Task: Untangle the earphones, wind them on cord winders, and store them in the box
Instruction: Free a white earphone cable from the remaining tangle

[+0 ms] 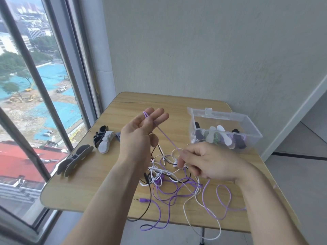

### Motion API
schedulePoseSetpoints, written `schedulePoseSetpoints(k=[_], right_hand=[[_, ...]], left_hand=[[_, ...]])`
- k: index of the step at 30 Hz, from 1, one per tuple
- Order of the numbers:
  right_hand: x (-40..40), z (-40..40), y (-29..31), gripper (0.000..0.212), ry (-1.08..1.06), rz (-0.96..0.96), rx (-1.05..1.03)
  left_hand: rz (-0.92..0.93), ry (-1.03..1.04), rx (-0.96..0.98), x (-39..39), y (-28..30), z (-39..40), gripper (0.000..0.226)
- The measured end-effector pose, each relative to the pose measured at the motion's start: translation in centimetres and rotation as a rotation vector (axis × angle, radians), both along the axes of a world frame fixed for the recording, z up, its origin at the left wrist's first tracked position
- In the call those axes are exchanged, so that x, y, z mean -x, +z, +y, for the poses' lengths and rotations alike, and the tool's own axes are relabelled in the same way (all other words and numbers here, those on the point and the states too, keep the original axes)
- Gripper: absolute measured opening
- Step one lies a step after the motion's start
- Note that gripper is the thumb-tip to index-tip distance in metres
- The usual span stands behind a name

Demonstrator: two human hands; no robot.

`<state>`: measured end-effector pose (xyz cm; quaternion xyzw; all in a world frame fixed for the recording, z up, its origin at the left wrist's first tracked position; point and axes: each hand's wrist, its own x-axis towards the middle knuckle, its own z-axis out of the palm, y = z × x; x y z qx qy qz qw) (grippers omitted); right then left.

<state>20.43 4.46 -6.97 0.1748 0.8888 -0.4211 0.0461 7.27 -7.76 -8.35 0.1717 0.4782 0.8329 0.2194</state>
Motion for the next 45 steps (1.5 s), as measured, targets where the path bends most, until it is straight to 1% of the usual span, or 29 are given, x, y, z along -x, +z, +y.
schedulePoseSetpoints(k=[3,5,7,8,10,12,14,16,18,19,21,23,26,29,31,33,35,37,39,41,43,45], right_hand=[[-0.1,-0.8,0.8,0.034,0.066,-0.014,0.01],[-0.1,-1.1,1.2,0.033,0.094,0.027,0.049],[-0.1,-0.9,1.5,0.034,0.062,0.127,0.108],[-0.1,-0.7,1.6,0.035,0.016,0.183,0.134],[-0.4,0.2,1.7,0.037,-0.08,0.256,0.111],[-0.7,1.1,1.4,0.036,-0.153,0.278,-0.012],[-1.0,2.0,0.8,0.038,-0.21,0.296,-0.093],[-1.2,2.3,0.6,0.048,-0.253,0.332,-0.085],[-1.2,2.4,0.6,0.054,-0.264,0.353,-0.054],[-1.1,2.4,0.6,0.051,-0.261,0.351,-0.03],[-1.0,2.5,0.3,0.036,-0.254,0.339,-0.012],[-1.0,2.7,0.1,0.021,-0.271,0.329,-0.055],[-1.1,3.2,-0.2,0.015,-0.294,0.308,-0.058],[-1.3,3.4,-0.4,0.013,-0.268,0.204,-0.042],[-1.4,3.2,-0.4,0.013,-0.215,0.138,-0.04],[-1.3,2.8,-0.2,0.012,-0.147,0.112,-0.022],[-1.2,2.3,0.0,0.012,-0.069,0.096,0.013],[-1.2,1.7,0.3,0.011,0.001,0.072,0.058],[-1.3,1.3,0.7,0.01,0.069,0.07,0.07],[-1.5,0.9,1.4,0.01,0.103,0.117,0.111],[-1.8,0.7,2.2,0.012,0.06,0.212,0.214],[-1.9,1.0,2.7,0.017,-0.031,0.332,0.271]], left_hand=[[0.426,0.094,0.342,0.1,-0.9,0.3,0.021],[0.648,0.049,0.515,-0.4,-1.5,0.4,0.022],[0.749,-0.119,0.638,-1.0,-1.4,0.2,0.024],[0.742,-0.224,0.662,-1.2,-1.2,0.1,0.025],[0.598,-0.402,0.629,-1.6,-0.6,0.0,0.024],[0.447,-0.518,0.592,-1.8,0.0,-0.2,0.027],[0.378,-0.58,0.56,-1.8,0.5,-0.3,0.028],[0.3,-0.584,0.499,-1.5,0.6,-0.4,0.027],[0.173,-0.56,0.396,-1.3,0.8,-0.3,0.029],[0.094,-0.552,0.329,-1.3,0.9,-0.3,0.03],[-0.091,-0.52,0.153,-1.2,1.0,-0.2,0.029],[-0.238,-0.423,-0.027,-0.7,1.1,-0.3,0.025],[-0.342,-0.251,-0.187,0.5,1.2,-0.9,0.023],[-0.344,-0.13,-0.219,1.6,1.1,-1.3,0.026],[-0.285,-0.078,-0.178,1.8,1.0,-1.2,0.023],[-0.193,-0.009,-0.088,1.6,0.8,-0.9,0.019],[-0.011,0.073,0.078,1.3,0.2,-0.5,0.023],[0.22,0.092,0.256,0.9,-0.5,-0.1,0.025],[0.405,0.026,0.386,0.3,-1.2,0.4,0.024],[0.532,-0.084,0.492,0.0,-1.8,0.6,0.024],[0.641,-0.229,0.597,-0.4,-1.8,0.3,0.023],[0.699,-0.403,0.668,-0.8,-1.2,0.0,0.029]])
